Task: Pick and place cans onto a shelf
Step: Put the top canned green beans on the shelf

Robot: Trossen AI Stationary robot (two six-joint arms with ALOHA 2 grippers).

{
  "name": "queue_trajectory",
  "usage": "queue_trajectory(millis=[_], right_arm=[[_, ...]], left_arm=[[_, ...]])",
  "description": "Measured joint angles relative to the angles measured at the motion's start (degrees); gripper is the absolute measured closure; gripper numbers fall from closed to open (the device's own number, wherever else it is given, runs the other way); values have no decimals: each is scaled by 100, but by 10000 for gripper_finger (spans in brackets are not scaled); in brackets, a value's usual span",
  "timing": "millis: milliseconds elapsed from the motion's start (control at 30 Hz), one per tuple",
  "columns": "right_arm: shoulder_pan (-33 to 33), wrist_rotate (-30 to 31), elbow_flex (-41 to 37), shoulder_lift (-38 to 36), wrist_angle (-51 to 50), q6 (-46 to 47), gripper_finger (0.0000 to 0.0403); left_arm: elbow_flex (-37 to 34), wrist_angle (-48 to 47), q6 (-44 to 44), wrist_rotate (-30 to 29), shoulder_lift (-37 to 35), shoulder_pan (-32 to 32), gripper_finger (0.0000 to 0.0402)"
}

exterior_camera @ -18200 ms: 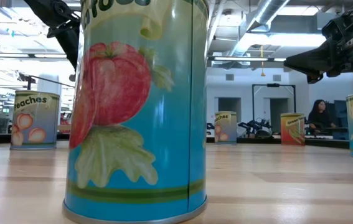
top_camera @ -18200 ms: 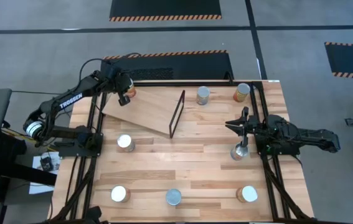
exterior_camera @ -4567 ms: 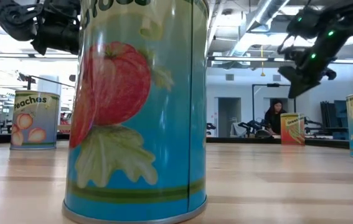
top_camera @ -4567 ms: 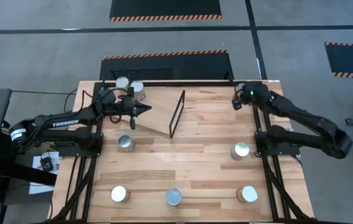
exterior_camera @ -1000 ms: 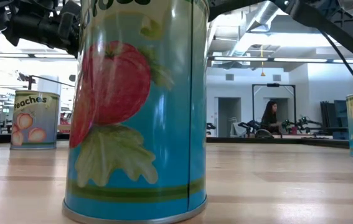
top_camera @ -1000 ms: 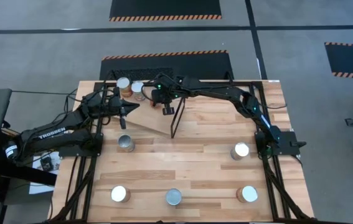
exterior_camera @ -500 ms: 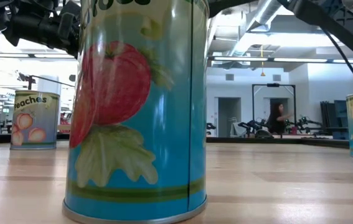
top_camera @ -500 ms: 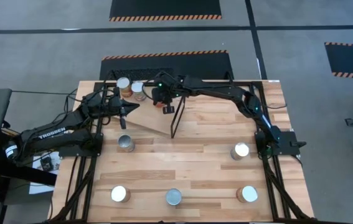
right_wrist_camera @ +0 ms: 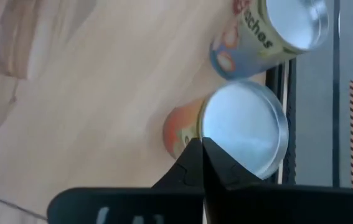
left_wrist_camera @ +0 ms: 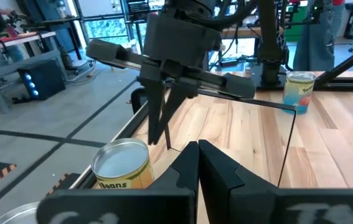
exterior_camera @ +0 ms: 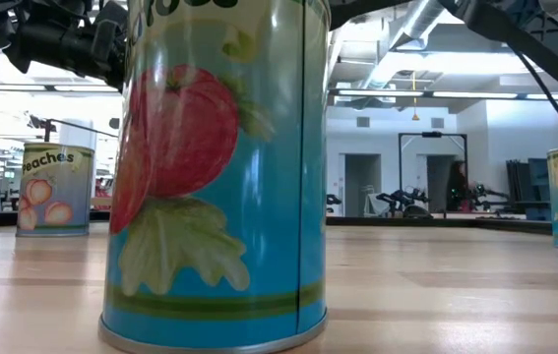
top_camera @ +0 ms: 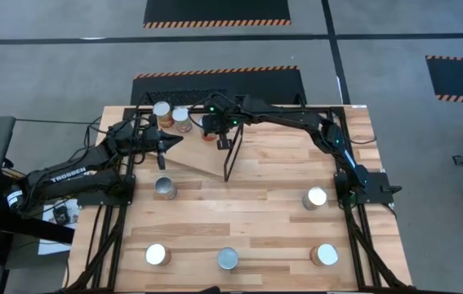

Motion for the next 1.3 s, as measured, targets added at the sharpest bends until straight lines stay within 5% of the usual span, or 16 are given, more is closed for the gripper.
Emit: queue_trajectory(millis=[200,433,700,933,1300], right_arm=[[1,133,103,-50,-141,-8,391],[31,-10,-145,-1123,-576,2,399],[-35,-258,-3325,-2922,2418,641,400],[-9,-207,-5951,-4335,4724,1510,399],[607,925,-7694,-5848,5419,1744,398]], left_arm=[[0,-84,17,-91,-1,0,401],[0,-43,-120,-339,78,0,401],[58,744,-292,-359,775,-4,401],[1120,270,-58,-332,2273,-4,401],[3419,-1622,829,-791,4397,-2,401]])
